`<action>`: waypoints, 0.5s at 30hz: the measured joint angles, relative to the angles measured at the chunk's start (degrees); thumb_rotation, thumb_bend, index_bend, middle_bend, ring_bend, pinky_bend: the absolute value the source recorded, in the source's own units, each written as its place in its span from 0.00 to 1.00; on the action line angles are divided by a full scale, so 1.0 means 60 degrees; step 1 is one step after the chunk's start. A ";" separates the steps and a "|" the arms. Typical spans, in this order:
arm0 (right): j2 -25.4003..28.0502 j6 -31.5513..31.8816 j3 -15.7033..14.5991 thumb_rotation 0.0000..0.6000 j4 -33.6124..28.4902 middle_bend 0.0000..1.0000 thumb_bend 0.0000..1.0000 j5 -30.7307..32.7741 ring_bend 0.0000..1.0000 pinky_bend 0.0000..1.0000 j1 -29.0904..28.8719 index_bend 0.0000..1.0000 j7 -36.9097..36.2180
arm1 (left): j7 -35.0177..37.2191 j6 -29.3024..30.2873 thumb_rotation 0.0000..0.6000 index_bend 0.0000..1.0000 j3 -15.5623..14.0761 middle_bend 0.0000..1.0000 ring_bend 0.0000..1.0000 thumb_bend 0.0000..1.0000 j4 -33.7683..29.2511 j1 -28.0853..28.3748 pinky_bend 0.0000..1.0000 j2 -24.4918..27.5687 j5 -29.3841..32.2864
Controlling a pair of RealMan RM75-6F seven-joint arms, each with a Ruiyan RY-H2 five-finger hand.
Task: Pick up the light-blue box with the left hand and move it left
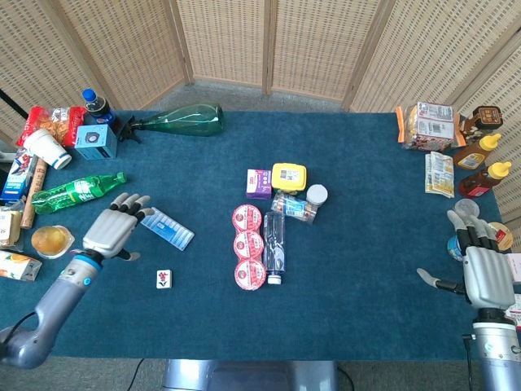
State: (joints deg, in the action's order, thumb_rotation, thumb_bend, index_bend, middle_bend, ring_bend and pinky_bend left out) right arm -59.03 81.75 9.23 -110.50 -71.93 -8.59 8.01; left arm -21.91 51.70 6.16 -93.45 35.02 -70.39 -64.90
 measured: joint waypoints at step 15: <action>0.0205 0.0233 0.0063 0.83 -0.0032 0.00 0.00 0.0268 0.00 0.00 0.0223 0.00 -0.0038 | 0.0018 -0.0814 1.00 0.22 0.0121 0.00 0.00 0.14 0.1457 0.0943 0.00 -0.1277 0.0549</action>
State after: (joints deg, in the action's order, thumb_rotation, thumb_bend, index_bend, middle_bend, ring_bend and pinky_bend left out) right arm -57.80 83.15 9.61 -110.69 -70.32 -7.25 7.78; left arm -21.80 46.82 6.88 -84.70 40.67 -78.05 -61.61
